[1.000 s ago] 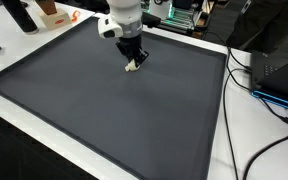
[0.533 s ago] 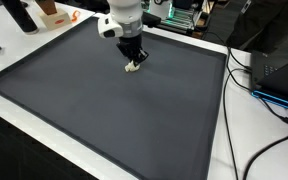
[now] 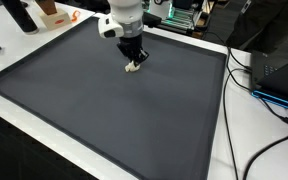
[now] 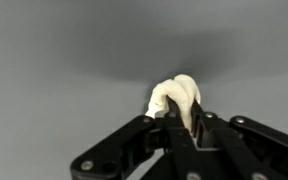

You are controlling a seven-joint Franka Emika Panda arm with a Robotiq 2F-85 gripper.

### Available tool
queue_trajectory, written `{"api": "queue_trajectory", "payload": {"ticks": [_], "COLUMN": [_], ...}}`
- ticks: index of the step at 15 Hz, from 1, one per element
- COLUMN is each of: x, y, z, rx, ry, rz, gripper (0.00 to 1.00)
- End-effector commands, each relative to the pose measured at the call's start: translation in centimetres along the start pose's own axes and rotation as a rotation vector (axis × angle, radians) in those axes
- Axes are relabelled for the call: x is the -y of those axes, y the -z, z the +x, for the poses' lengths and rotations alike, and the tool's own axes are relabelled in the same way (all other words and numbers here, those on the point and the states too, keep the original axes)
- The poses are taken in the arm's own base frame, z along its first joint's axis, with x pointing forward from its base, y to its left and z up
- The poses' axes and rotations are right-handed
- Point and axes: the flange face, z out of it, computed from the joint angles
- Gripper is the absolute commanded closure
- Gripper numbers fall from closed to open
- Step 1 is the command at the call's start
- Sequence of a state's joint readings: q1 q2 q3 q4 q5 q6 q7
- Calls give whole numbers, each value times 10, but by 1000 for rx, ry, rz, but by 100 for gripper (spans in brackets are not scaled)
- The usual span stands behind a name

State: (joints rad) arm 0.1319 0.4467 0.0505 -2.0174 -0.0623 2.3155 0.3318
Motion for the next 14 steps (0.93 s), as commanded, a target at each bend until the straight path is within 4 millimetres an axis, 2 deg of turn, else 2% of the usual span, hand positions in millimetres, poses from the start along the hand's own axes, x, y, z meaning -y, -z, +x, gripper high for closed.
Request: {"api": "queue_trajectory", "payload": {"ticks": [1, 9, 10, 14], "x": [1, 1, 1, 2], "y": [-2, -1, -1, 0], "z": [0, 0, 0, 0], "rx": [-2, -13, -13, -10], "ry": [-7, -21, -22, -32], "rz": [14, 11, 11, 7], "gripper": [60, 3, 0, 0]}}
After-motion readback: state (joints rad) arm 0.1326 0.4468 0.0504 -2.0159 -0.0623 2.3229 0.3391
